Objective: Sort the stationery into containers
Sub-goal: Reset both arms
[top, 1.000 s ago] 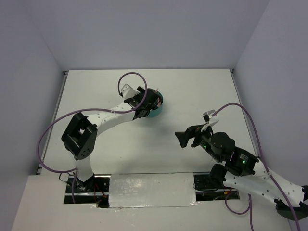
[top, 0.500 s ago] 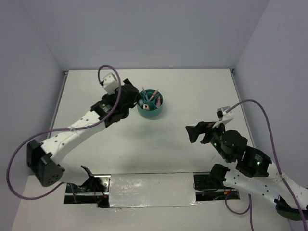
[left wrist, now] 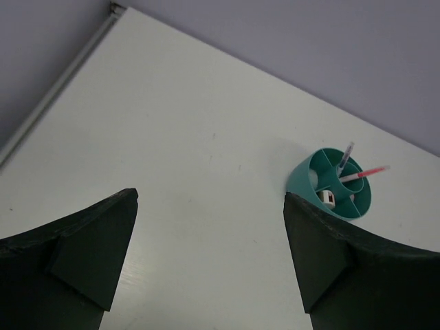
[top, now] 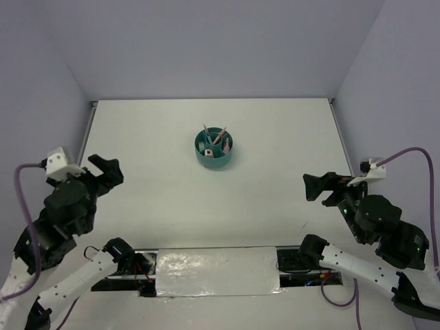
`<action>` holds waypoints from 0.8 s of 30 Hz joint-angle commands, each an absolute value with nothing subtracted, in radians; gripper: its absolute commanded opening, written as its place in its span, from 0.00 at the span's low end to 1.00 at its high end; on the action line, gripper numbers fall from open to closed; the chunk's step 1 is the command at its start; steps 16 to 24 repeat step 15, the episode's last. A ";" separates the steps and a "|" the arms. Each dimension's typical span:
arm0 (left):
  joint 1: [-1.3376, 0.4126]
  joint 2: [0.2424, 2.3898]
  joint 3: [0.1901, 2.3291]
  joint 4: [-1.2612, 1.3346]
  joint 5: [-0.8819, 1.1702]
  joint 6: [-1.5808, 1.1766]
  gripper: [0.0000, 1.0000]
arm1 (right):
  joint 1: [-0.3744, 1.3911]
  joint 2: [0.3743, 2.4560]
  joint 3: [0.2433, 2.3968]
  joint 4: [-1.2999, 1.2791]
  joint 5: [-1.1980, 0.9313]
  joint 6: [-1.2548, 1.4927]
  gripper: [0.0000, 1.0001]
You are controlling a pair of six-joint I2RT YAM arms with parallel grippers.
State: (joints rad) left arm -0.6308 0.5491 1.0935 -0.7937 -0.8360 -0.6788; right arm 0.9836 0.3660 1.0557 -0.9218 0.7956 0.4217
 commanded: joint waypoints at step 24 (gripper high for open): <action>-0.632 0.324 0.954 -0.798 -0.939 -0.561 0.99 | 0.982 0.245 1.039 -0.976 0.873 0.433 1.00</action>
